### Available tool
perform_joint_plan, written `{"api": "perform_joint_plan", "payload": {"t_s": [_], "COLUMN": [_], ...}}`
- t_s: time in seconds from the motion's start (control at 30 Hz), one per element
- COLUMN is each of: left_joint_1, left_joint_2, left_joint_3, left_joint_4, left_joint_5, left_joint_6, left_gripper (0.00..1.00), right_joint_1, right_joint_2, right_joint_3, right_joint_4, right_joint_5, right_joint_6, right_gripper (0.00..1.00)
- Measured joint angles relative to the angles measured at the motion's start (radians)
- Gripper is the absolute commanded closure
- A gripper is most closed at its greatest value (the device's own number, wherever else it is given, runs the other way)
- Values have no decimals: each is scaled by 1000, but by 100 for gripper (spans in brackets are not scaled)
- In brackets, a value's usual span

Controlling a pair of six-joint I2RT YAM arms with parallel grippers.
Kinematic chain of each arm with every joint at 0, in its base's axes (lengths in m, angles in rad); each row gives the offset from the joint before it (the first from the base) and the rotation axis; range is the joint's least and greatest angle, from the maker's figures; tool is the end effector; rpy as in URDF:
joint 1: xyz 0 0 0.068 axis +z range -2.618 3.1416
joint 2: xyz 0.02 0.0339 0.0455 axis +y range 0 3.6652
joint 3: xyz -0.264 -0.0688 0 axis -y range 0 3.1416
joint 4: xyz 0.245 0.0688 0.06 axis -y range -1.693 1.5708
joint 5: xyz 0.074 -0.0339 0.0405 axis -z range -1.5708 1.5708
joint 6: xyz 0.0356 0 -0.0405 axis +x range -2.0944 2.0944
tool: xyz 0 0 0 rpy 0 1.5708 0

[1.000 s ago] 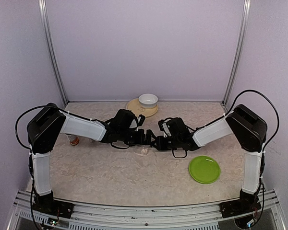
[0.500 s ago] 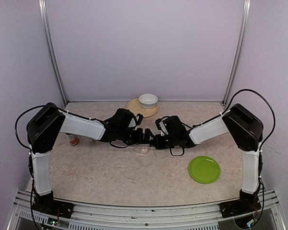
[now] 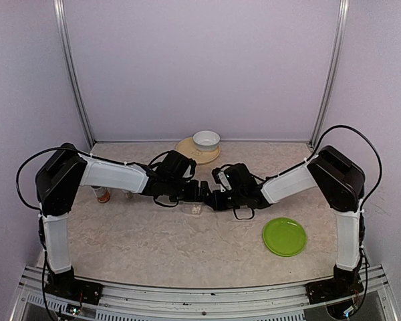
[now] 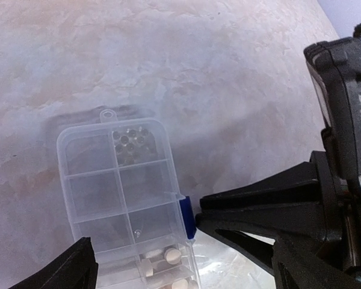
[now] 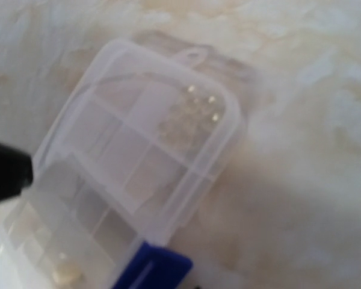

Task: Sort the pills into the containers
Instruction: Close the lid of the pill container, then pick up the pill container from the center of the board.

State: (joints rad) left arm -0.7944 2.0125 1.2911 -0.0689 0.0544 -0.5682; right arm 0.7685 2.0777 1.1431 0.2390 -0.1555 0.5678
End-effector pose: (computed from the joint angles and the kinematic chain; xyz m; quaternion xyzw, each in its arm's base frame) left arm 0.3024 -0.3107 0.1576 0.1146 0.9174 -0.2590 0.2795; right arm 0.3023 0.2999 0.1129 -0.1232 0.8952 0.3170 0.2880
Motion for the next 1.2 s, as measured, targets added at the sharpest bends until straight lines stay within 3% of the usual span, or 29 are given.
{"api": "perform_joint_plan", "payload": {"t_s": [0.33,0.77,1.2], "left_joint_1": [8,9,-35], "left_joint_2": [-26,-66,12], "left_joint_3": [-39,-30,99], "left_joint_4": [10,-115,-266], "left_joint_5": [-27,-123,-157], "left_joint_6": [24,63,104], "left_gripper": [1,1,1], "right_joint_1": [14,-42,-112], "right_joint_2": [0,-95,-178], "right_joint_3": [-3,-146,-254], "right_joint_4": [7,67,89], "right_joint_5": [-33,-78,-65], "right_joint_6": [3,23,28], "right_gripper": [83,57,48]}}
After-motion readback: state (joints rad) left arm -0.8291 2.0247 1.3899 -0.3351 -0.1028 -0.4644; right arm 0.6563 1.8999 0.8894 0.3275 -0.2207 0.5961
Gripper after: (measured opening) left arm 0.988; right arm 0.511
